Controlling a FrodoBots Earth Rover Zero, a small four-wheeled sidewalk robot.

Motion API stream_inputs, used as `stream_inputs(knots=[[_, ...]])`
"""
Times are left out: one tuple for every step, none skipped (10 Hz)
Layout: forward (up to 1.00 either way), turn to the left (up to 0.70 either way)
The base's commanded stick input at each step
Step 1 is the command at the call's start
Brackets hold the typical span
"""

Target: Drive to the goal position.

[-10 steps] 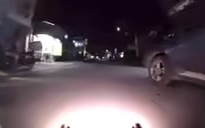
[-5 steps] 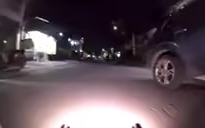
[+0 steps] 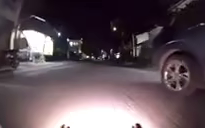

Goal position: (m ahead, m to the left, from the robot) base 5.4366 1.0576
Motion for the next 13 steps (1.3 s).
stream_inputs(knots=[[0.85,0.00],[0.85,0.00],[0.85,0.00],[0.85,0.00],[0.85,0.00],[0.85,-0.08],[0.85,-0.34],[0.85,-0.34],[0.85,-0.34],[0.85,-0.32],[0.85,-0.04],[0.85,0.00],[0.85,0.00]])
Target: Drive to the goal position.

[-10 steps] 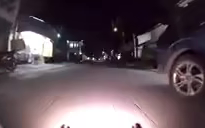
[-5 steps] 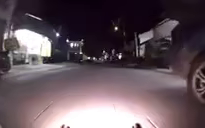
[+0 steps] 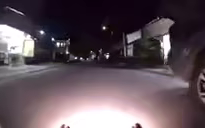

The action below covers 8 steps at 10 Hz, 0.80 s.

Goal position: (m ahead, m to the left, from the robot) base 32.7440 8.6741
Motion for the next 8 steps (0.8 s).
stream_inputs(knots=[[0.85,0.00],[0.85,0.00],[0.85,0.00],[0.85,0.00],[0.85,0.00],[0.85,0.00],[0.85,0.00],[0.85,0.00]])
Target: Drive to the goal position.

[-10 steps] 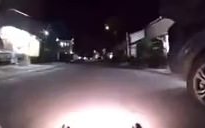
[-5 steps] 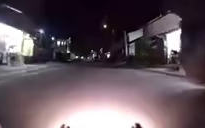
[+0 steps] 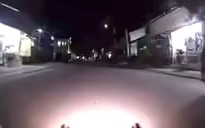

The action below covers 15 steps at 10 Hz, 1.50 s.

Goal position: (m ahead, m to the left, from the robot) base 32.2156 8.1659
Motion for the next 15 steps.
stream_inputs(knots=[[0.85,0.00],[0.85,0.00],[0.85,0.00],[0.85,-0.02],[0.85,-0.13],[0.85,-0.25],[0.85,-0.34],[0.85,-0.34],[0.85,-0.32],[0.85,-0.21],[0.85,0.00],[0.85,0.00],[0.85,0.00],[0.85,0.00],[0.85,0.00]])
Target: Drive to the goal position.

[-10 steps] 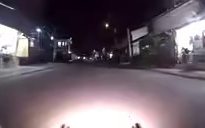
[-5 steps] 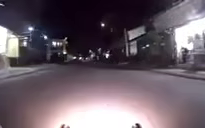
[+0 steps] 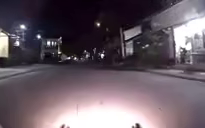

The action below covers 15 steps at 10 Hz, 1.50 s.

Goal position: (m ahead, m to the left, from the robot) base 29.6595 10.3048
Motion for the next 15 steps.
stream_inputs(knots=[[0.85,0.00],[0.85,0.00],[0.85,0.00],[0.85,0.00],[0.85,0.00],[0.85,0.00],[0.85,0.00],[0.85,0.00],[0.85,0.00],[0.85,0.00],[0.85,0.00],[0.85,0.00],[0.85,0.00],[0.85,0.00],[0.85,0.00]])
